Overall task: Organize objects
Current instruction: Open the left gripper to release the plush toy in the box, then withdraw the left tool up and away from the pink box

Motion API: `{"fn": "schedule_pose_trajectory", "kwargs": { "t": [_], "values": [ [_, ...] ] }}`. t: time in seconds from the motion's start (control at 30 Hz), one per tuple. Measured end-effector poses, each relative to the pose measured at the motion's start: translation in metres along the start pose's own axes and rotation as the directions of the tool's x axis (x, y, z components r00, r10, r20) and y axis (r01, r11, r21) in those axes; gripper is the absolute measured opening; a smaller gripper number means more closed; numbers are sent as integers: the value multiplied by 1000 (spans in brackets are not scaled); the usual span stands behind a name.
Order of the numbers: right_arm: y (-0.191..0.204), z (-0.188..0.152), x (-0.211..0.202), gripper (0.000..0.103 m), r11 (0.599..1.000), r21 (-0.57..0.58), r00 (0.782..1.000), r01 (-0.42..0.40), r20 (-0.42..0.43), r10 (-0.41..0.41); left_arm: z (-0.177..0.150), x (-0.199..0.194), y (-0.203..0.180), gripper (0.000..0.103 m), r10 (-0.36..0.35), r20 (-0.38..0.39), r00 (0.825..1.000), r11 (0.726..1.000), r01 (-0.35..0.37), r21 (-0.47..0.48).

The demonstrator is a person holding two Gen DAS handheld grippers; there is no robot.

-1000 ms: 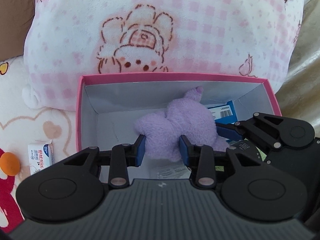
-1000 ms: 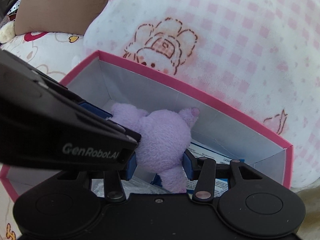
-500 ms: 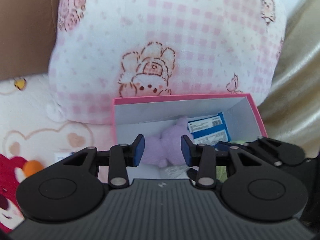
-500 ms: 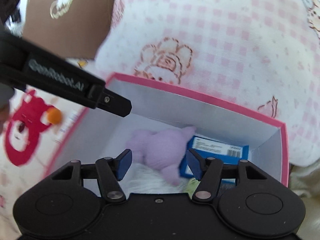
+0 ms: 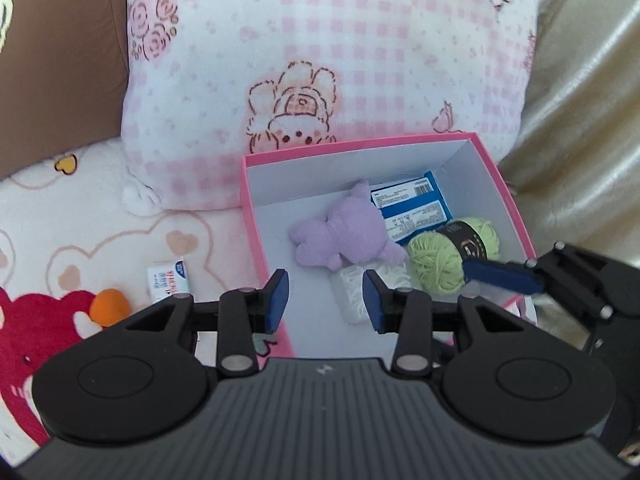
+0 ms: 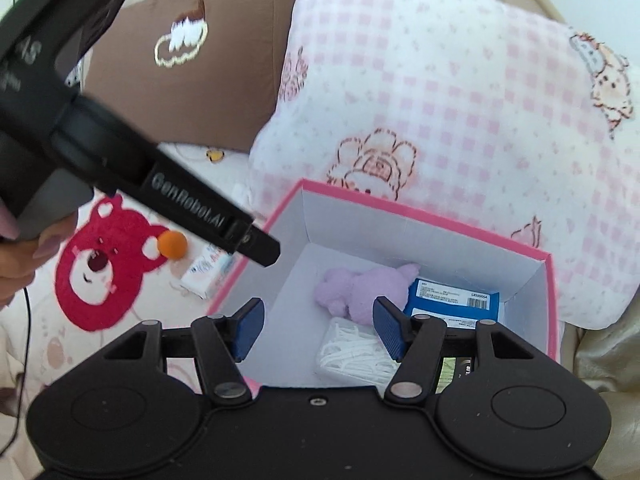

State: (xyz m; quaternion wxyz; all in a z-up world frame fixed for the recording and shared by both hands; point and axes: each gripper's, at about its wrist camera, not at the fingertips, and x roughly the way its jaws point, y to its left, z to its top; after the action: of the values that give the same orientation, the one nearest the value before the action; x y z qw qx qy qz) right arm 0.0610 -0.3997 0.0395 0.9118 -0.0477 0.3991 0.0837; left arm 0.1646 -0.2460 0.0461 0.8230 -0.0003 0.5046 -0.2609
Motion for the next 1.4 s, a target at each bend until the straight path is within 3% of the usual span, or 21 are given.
{"fn": "schedule_pose_trajectory", "kwargs": {
  "t": [0.17, 0.37, 0.6, 0.7, 0.9, 1.17, 1.23, 1.4],
  "values": [
    [4, 0, -21, 65, 998, 39, 999, 45, 6, -46, -7, -23, 5, 41, -13, -3, 1000, 1000, 13, 26],
    [15, -4, -39, 65, 997, 63, 999, 50, -1, -50, -19, -52, 12, 42, -28, 21, 999, 999, 27, 42],
    [30, -15, -61, 65, 989, 131, 997, 63, 28, -68, -47, -78, 12, 42, -103, 8, 995, 993, 102, 65],
    [36, -18, -67, 66, 988, 145, 998, 61, 19, -65, -58, -90, 10, 42, -91, 13, 996, 991, 89, 100],
    [48, -28, -73, 70, 989, 145, 997, 32, -70, -22, -76, -104, 11, 44, -84, -1, 997, 988, 83, 131],
    [71, -31, -78, 80, 994, 108, 996, -15, -88, 25, -102, -113, 16, 47, -58, -39, 998, 986, 63, 152],
    [79, -32, -76, 87, 994, 96, 991, -55, -114, 66, -107, -115, 18, 50, -56, -45, 997, 986, 62, 155],
    [100, -34, -68, 88, 993, 55, 976, -104, -184, 113, -118, -120, 27, 59, -52, -59, 997, 985, 61, 160]
  ]
}}
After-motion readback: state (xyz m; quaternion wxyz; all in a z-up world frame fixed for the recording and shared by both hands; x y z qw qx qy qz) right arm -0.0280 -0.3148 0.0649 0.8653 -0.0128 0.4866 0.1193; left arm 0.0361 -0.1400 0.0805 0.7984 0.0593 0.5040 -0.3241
